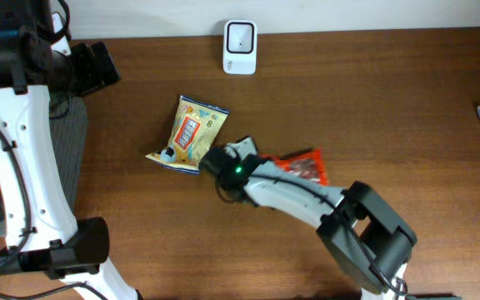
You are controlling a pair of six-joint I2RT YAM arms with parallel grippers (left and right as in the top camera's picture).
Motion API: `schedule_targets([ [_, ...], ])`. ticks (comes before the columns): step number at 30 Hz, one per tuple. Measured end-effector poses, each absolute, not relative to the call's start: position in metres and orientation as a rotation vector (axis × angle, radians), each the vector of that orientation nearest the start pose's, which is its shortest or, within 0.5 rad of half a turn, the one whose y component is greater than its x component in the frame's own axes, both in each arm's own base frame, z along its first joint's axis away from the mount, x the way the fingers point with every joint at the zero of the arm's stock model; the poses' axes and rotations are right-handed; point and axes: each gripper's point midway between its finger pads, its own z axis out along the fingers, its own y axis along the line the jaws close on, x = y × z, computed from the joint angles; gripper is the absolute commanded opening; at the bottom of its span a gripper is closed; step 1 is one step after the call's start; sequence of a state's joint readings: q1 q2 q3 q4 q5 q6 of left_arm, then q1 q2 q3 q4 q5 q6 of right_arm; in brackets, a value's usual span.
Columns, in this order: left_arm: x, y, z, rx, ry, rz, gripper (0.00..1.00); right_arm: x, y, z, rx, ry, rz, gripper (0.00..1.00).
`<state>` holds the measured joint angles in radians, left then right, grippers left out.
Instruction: Scan the item barcode
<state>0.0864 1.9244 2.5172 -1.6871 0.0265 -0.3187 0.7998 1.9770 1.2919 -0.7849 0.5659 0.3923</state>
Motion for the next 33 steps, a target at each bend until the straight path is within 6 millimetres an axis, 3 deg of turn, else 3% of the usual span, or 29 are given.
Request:
schedule_targets([
  [3, 0.393, 0.03, 0.329, -0.529, 2.617, -0.11, 0.99, 0.334, 0.191, 0.03, -0.403, 2.728, -0.507, 0.04],
  [7, 0.393, 0.029, 0.329, -0.529, 2.617, -0.11, 0.99, 0.366, 0.205, 0.069, -0.241, 2.827, -0.187, 0.04],
  [9, 0.393, 0.029, 0.329, -0.528, 2.616, -0.11, 0.99, 0.382, 0.201, 0.095, -0.182, 2.843, -0.049, 0.06],
  [10, 0.393, 0.029, 0.329, -0.529, 2.616, -0.11, 0.99, 0.39, 0.194, 0.113, -0.159, 2.853, 0.043, 0.41],
  [11, 0.393, 0.03, 0.329, -0.529, 2.616, -0.11, 0.99, 0.391, 0.183, 0.125, -0.155, 2.874, 0.098, 0.83],
  [12, 0.393, 0.029, 0.329, -0.529, 2.616, -0.11, 0.99, 0.39, 0.17, 0.135, -0.132, 2.899, 0.138, 0.96],
  [13, 0.393, 0.03, 0.329, -0.529, 2.616, -0.11, 0.99, 0.387, 0.157, 0.138, -0.112, 2.926, 0.147, 0.99],
  [15, 0.393, 0.03, 0.329, -0.529, 2.616, -0.11, 0.99, 0.365, 0.13, 0.133, -0.104, 3.046, 0.126, 0.99],
  [17, 0.393, 0.029, 0.329, -0.529, 2.616, -0.11, 0.99, 0.352, 0.115, 0.125, -0.126, 3.116, 0.111, 0.99],
  [19, 0.393, 0.029, 0.329, -0.529, 2.616, -0.11, 0.99, 0.342, 0.094, 0.104, -0.117, 3.179, 0.112, 0.99],
  [22, 0.393, 0.029, 0.329, -0.529, 2.616, -0.11, 0.99, 0.346, 0.072, 0.082, -0.055, 3.168, 0.158, 0.99],
  [24, 0.393, 0.03, 0.329, -0.529, 2.617, -0.11, 0.99, 0.337, 0.048, 0.059, -0.007, 3.194, 0.273, 0.99],
  [28, 0.393, 0.03, 0.329, -0.529, 2.616, -0.11, 0.99, 0.336, 0.045, 0.041, -0.075, 3.082, 0.649, 0.99],
  [33, 0.393, 0.03, 0.329, -0.529, 2.616, -0.11, 0.99, 0.333, 0.063, 0.035, -0.14, 2.953, 0.905, 0.99],
])
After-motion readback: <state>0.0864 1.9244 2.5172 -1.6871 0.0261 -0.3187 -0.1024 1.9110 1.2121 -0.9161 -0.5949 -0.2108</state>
